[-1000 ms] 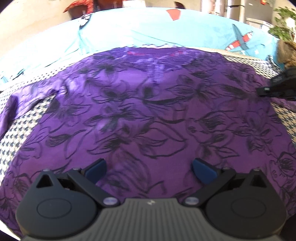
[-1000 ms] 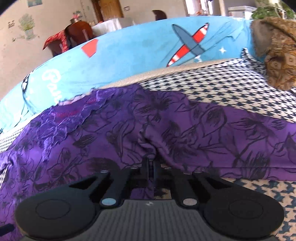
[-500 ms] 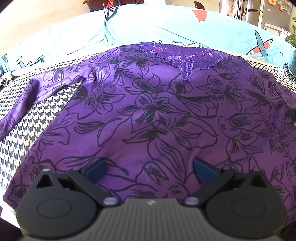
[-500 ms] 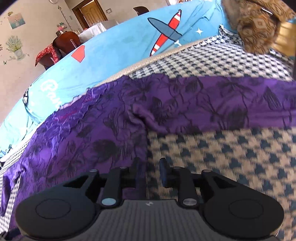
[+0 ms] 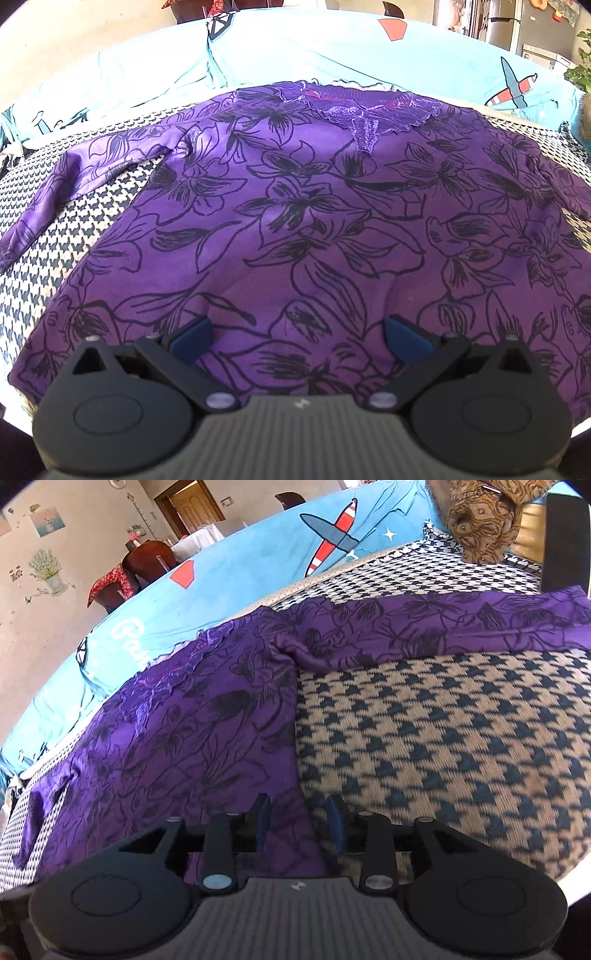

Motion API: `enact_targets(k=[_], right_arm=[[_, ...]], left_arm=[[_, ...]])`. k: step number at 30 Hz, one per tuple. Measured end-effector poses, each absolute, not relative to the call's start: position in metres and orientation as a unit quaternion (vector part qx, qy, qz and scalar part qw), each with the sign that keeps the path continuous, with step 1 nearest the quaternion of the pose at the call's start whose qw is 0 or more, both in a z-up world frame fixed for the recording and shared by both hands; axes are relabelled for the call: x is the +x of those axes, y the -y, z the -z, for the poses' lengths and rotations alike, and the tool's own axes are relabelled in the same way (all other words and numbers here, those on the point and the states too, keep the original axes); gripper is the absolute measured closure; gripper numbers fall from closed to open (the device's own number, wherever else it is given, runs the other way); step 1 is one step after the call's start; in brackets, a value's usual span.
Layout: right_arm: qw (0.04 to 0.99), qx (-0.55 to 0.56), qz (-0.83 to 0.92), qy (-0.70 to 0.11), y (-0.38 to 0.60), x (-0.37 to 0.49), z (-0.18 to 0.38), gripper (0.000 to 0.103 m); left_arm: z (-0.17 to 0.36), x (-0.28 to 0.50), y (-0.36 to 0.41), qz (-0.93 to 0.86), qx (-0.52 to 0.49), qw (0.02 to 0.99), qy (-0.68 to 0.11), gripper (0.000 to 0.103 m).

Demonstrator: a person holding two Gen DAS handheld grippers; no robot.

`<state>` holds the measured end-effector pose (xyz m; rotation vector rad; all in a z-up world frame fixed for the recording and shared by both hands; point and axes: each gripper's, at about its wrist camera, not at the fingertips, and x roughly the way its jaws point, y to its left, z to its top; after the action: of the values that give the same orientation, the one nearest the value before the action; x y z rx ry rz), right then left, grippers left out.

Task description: Fold clothes

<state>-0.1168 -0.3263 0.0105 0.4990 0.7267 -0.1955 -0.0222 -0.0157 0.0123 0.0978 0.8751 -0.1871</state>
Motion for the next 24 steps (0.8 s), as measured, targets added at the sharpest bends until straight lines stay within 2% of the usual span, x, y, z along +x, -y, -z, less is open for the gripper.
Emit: enact_targets(k=[11,24], right_arm=[[0.899,0.192,0.128,-0.373,0.290,-0.159,-0.002,0.067],[0.892,0.201,0.137,-0.381,0.286,-0.164,0.000,0.067]], left_arm=[[-0.013,-0.031,0.010,0.087,0.039,0.900,-0.426,0.000],[-0.017,-0.033,-0.022,0.052,0.001,0.901,-0.430,0.000]])
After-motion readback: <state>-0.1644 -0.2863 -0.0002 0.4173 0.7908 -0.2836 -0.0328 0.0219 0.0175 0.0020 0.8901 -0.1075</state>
